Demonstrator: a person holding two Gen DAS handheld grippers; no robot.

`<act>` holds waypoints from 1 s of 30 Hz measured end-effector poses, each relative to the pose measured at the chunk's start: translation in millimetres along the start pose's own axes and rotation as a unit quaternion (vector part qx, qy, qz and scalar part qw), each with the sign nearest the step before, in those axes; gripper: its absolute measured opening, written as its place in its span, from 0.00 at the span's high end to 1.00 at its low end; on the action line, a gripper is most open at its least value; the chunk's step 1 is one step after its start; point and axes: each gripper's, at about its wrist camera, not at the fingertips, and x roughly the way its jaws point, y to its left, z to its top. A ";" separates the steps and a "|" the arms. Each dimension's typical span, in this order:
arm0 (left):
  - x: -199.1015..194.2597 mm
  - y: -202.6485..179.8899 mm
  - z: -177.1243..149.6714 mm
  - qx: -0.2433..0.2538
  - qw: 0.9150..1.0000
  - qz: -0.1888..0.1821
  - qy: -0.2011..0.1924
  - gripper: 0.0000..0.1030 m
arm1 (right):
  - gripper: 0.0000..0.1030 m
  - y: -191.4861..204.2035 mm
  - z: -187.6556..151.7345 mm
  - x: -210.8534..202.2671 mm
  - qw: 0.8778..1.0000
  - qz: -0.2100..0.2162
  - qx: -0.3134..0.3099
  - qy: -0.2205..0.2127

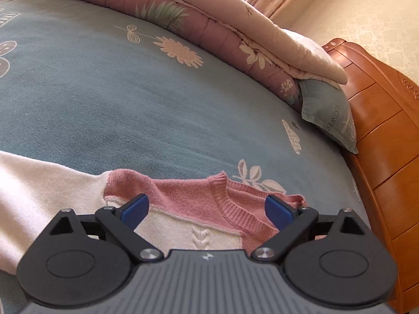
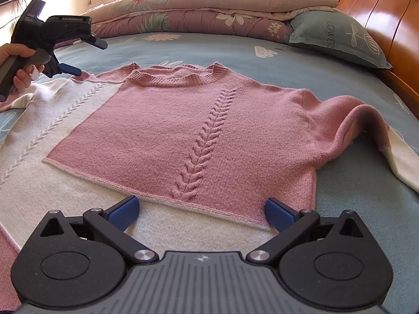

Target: Fold clothes

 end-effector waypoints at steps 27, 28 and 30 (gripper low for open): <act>-101.5 165.8 -78.1 -0.237 0.956 0.028 -0.170 0.04 | 0.00 3.3 -1.4 3.1 1.000 -0.014 0.005 -0.022; -106.8 172.3 -78.2 -0.247 0.952 0.035 -0.178 0.05 | 0.00 3.4 -1.8 3.0 1.000 -0.014 0.005 -0.022; -115.1 188.0 -78.8 -0.268 0.943 0.027 -0.196 0.05 | 0.00 3.8 -2.3 2.8 1.000 -0.015 0.005 -0.024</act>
